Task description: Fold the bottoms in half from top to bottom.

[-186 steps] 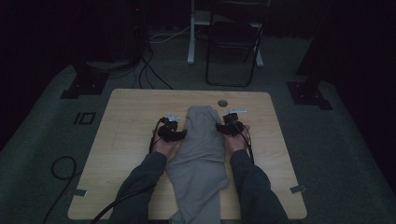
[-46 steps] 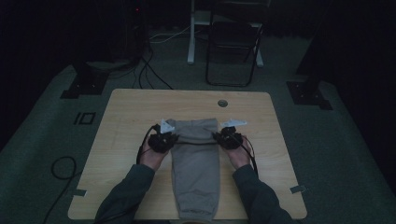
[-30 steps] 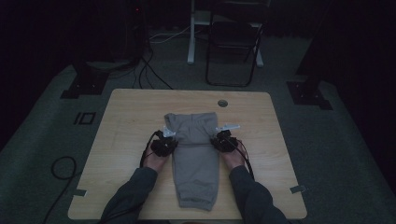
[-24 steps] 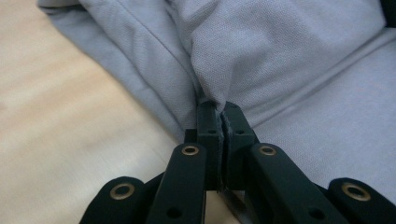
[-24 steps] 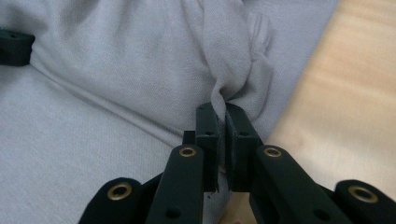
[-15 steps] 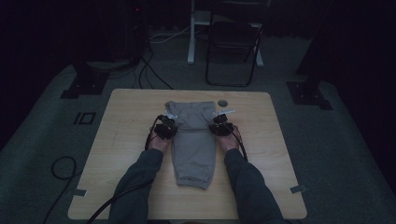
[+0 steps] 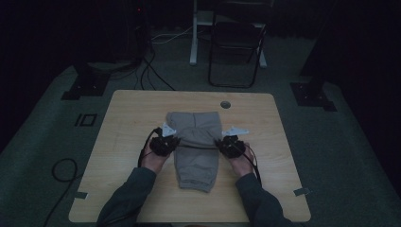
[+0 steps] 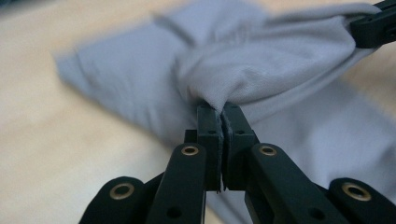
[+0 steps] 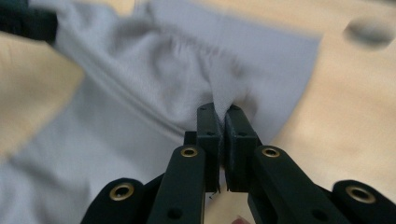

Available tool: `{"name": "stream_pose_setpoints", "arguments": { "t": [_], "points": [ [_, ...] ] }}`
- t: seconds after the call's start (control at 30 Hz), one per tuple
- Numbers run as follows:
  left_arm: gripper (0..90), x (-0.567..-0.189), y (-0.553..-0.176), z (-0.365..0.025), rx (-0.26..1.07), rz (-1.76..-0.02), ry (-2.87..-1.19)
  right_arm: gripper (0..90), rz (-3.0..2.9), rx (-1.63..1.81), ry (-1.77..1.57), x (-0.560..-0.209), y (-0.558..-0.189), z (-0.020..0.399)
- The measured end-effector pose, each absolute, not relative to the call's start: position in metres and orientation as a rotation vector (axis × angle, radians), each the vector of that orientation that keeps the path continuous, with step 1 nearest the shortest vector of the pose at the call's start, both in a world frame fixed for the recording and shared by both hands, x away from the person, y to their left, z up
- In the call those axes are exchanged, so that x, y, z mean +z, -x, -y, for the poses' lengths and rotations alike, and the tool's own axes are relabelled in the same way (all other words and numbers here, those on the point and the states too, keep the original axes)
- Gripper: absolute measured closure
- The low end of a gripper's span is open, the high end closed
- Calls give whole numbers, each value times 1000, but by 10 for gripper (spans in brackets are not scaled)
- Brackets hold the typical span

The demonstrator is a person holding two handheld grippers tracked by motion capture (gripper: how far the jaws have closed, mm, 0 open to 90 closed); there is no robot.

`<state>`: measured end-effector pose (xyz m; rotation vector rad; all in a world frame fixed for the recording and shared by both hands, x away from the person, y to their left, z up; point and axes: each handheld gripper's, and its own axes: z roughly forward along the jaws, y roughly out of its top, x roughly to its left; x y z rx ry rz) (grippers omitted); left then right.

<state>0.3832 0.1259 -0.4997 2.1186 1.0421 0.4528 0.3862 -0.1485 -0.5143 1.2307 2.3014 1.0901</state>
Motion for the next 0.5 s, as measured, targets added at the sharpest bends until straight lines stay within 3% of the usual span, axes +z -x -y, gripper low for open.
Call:
{"name": "stream_pose_setpoints", "arguments": {
  "t": [0.13, 0.37, 0.43, 0.5],
  "points": [
    [879, -533, -380, -125, 424, -1081, -2168, 860, -2338, 1060, -1278, -538, -385, 147],
    [866, -536, -396, -128, 431, -1150, -2089, 854, -2289, 1056, -1260, -541, -403, 144],
    [805, -535, -401, -128, 428, -1188, -2088, 825, -2285, 1044, -1285, -539, -412, 143],
    [680, -533, -402, -129, 422, -1201, -2093, 688, -2315, 1012, -1309, -534, -417, 142]
  ]
}}
